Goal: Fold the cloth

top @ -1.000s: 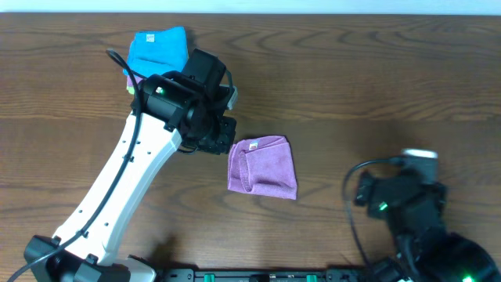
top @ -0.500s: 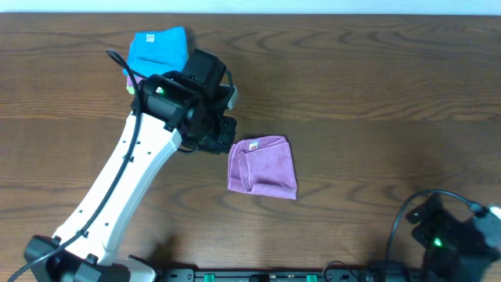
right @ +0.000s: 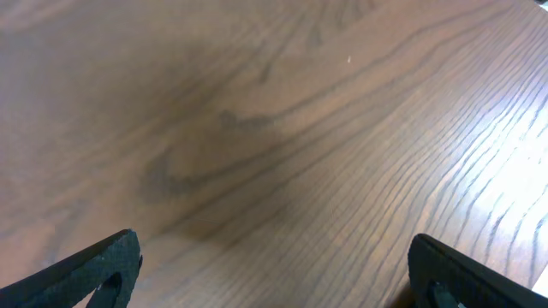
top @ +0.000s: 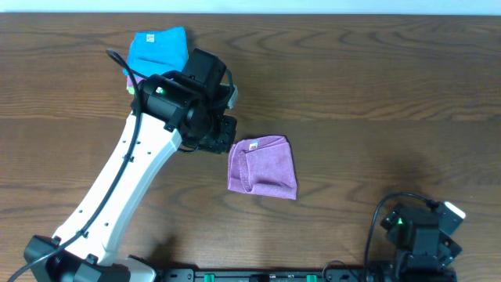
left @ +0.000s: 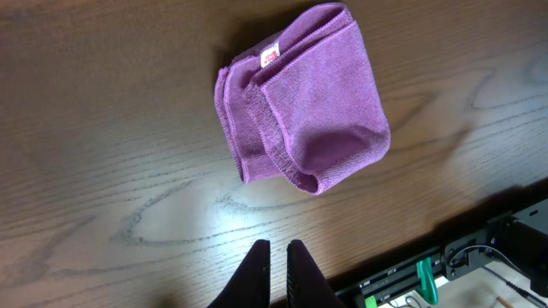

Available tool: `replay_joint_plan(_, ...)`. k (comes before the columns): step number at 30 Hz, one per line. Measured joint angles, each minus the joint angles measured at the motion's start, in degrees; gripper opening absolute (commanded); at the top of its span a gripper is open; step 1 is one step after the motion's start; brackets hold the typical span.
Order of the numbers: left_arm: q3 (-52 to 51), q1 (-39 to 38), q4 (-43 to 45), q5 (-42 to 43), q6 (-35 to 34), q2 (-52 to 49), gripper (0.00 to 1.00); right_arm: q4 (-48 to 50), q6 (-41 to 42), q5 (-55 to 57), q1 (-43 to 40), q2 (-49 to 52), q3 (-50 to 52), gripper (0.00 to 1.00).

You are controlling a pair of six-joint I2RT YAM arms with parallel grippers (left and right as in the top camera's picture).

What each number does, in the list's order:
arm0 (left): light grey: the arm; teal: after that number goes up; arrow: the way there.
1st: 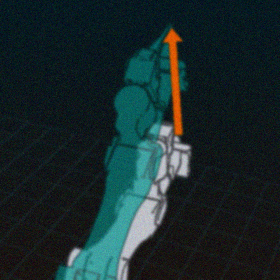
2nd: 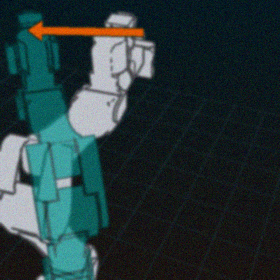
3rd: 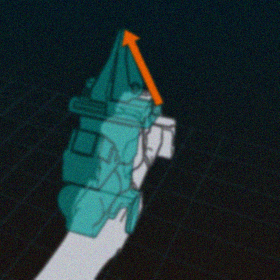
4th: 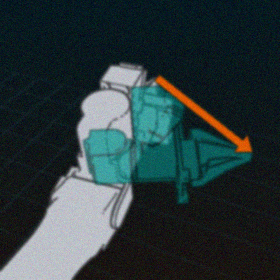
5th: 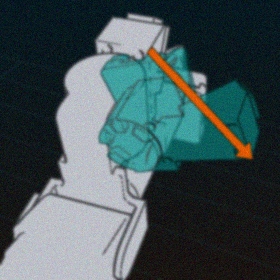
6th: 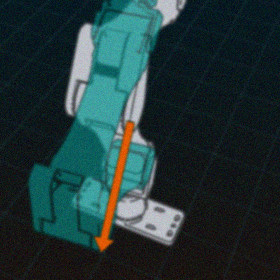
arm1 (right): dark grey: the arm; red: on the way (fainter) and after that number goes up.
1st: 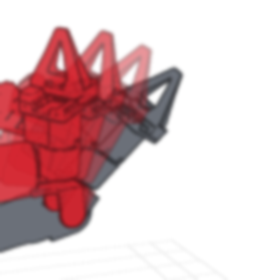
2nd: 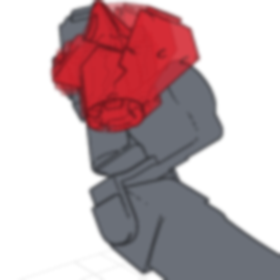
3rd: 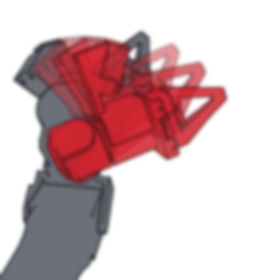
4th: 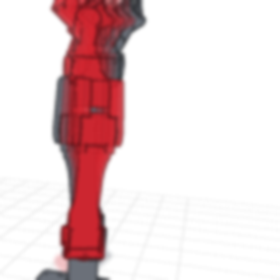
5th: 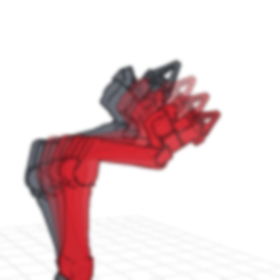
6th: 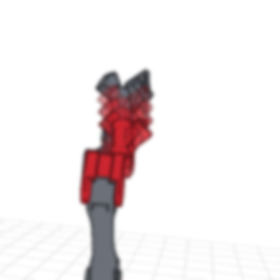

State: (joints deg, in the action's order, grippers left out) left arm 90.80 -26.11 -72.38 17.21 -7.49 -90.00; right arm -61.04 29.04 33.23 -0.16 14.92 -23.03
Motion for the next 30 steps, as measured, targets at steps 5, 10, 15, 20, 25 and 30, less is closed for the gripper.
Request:
replay_joint_plan(5,0.0,0.0,0.2,0.0,0.0,0.0,0.1,4.8,0.0,0.0,0.0,-0.1,5.3,0.99)
replay_joint_plan(10,0.0,-0.1,0.3,0.0,-0.5,0.0,0.48,6.1,0.0,0.0,0.0,-0.1,6.3,0.99)
replay_joint_plan(15,0.0,-1.1,0.6,0.8,-7.5,0.0,0.96,6.2,0.0,0.0,0.0,-0.1,6.3,0.99)
replay_joint_plan(20,0.0,-2.8,1.0,4.1,-21.6,0.0,0.95,6.2,0.0,0.0,0.0,-0.1,6.3,0.99)
replay_joint_plan(25,0.0,-4.8,0.9,5.9,-34.4,0.0,0.95,6.2,0.0,0.0,0.0,-0.1,6.3,0.99)
replay_joint_plan(30,0.0,-4.7,0.3,3.1,-39.1,0.0,0.95,6.2,0.0,0.0,0.0,-0.1,6.3,0.99)
